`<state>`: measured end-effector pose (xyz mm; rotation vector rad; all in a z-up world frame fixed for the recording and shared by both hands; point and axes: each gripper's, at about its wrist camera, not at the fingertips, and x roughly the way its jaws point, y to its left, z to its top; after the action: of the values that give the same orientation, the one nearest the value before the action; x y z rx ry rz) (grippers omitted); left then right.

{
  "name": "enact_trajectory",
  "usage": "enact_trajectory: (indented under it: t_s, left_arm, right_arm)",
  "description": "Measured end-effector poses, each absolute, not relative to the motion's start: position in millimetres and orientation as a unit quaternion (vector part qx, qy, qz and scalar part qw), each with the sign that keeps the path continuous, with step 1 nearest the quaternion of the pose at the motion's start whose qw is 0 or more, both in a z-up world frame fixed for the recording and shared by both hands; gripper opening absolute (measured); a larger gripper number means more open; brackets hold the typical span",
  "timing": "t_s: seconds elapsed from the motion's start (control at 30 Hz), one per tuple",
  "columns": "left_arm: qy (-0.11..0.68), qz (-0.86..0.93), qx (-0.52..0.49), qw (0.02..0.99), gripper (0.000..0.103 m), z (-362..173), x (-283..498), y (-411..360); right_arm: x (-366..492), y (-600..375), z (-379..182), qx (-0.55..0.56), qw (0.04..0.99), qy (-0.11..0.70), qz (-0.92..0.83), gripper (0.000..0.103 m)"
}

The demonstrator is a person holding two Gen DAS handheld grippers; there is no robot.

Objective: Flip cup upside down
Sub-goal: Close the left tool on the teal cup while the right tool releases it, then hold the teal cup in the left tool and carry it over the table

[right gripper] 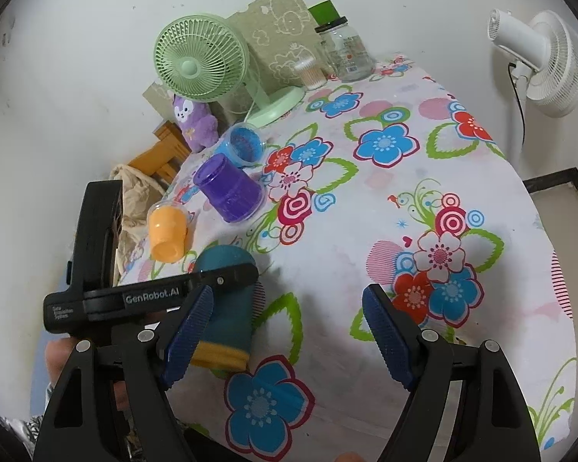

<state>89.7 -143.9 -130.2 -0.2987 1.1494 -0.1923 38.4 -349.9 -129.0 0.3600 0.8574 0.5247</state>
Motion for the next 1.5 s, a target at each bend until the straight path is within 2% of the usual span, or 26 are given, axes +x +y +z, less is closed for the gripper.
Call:
enact_trajectory:
  t_s: [0.53,0.87,1.5]
  left_arm:
    - [0.446,-0.069,-0.126,0.884,0.069,-53.7,52.7,-100.4]
    - [0.430,-0.030,-0.101,0.897,0.068,-44.1,34.8,-76.2]
    - [0.414,-0.010,-0.071,0.908,0.068,-29.3,22.1,-72.9]
  right_arm:
    - [36.7,-300.4,-114.3,0.132,0.857,0.405,0.291,0.082]
    - [36.5,-256.1,-112.4,0.094,0.850,0.411,0.317,0.082]
    - [36.3,-248.0,-112.1,0.087,0.848,0.413,0.319,0.082]
